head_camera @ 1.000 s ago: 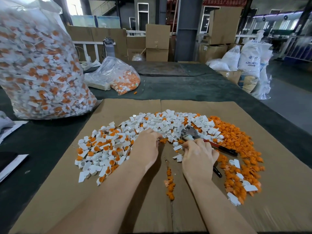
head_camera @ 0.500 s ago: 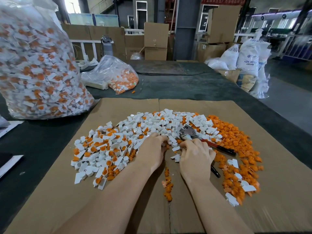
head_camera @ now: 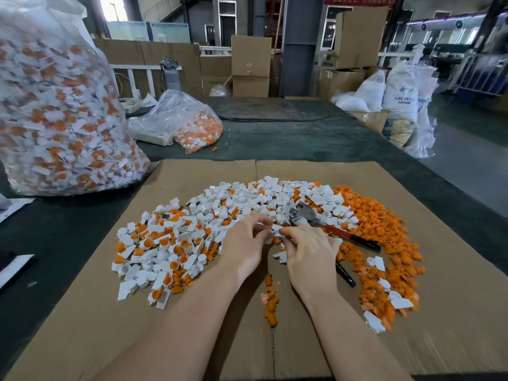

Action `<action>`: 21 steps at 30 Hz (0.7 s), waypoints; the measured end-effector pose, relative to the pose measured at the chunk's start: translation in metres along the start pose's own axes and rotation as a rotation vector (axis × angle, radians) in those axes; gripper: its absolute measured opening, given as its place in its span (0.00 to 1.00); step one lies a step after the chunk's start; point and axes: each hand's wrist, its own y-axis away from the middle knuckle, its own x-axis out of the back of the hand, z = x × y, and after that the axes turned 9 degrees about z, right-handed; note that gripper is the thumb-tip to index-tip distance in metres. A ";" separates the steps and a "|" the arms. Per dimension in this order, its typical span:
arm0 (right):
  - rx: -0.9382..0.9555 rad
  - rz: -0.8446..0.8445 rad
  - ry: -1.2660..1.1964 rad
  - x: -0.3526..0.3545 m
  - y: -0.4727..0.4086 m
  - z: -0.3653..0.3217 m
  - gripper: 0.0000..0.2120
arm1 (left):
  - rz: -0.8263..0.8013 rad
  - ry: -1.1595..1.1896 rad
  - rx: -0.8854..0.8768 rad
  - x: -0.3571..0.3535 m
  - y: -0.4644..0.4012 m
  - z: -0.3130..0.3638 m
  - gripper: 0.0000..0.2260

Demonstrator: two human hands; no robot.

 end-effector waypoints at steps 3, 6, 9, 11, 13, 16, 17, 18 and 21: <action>-0.016 0.008 -0.002 0.000 0.000 0.001 0.08 | 0.007 -0.111 -0.029 0.000 -0.001 -0.004 0.08; -0.054 0.031 0.016 0.000 0.000 0.001 0.07 | 0.007 -0.168 -0.016 -0.001 -0.001 -0.005 0.09; -0.069 0.044 0.025 0.000 0.000 0.002 0.06 | 0.050 -0.179 -0.036 -0.004 -0.003 -0.005 0.06; -0.069 0.041 0.033 0.000 0.000 0.002 0.06 | 0.055 -0.236 -0.064 -0.007 -0.003 -0.003 0.05; -0.072 0.038 0.028 0.000 0.000 0.002 0.06 | 0.031 -0.321 -0.090 -0.010 -0.003 -0.001 0.08; -0.065 0.034 0.017 0.001 0.000 0.001 0.07 | 0.015 -0.382 -0.095 -0.013 -0.004 0.003 0.09; -0.059 0.036 0.014 0.001 0.000 0.001 0.07 | 0.016 -0.385 -0.092 -0.014 -0.005 0.003 0.09; -0.054 0.041 0.012 0.001 0.000 0.001 0.07 | 0.017 -0.383 -0.090 -0.014 -0.005 0.004 0.08; -0.041 0.048 -0.013 0.002 0.000 0.000 0.08 | 0.026 -0.365 -0.083 -0.015 -0.004 0.004 0.08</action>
